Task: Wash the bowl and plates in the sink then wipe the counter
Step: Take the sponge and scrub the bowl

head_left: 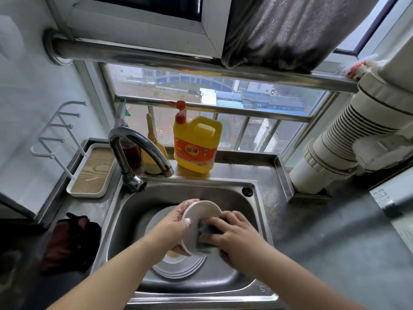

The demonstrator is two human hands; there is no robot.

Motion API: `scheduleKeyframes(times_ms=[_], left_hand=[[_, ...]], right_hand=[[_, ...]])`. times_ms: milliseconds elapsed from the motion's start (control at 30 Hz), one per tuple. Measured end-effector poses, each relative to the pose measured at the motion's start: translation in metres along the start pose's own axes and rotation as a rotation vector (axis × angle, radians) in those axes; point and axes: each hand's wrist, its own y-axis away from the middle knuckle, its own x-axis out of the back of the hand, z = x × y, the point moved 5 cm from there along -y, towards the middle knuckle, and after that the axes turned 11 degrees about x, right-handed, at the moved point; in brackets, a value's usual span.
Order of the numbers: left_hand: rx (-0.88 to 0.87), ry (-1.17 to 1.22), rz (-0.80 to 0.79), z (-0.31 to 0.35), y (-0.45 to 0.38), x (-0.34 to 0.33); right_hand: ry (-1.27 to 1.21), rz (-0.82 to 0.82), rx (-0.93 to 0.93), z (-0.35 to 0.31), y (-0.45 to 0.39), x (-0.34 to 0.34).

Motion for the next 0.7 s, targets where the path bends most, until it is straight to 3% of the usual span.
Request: scheduleKeyframes(times_ms=[100,167,267,367,433,600,700], left_hand=[[0.101,-0.152,-0.101,0.003,0.0,-0.002],[0.126,-0.202,-0.129,0.009,-0.001,0.0],[0.093,-0.197,-0.105,0.015,-0.004,0.007],[0.118,-0.133,-0.032,0.009,-0.01,0.009],[0.139,-0.148,0.006,0.003,-0.014,0.01],[0.206,-0.215,-0.056,0.01,-0.015,0.015],[0.138,-0.098,-0.092,0.023,-0.014,0.016]], right_hand=[[0.303,-0.017,0.278,0.008,-0.014,0.013],[0.38,-0.03,0.328,0.009,-0.021,0.019],[0.275,0.033,0.124,0.009,-0.021,0.013],[0.077,0.008,-0.184,-0.009,-0.014,-0.007],[-0.034,-0.004,-0.284,-0.02,-0.009,-0.02],[0.066,0.061,-0.127,-0.014,-0.002,-0.017],[0.145,0.159,-0.171,-0.006,-0.009,-0.008]])
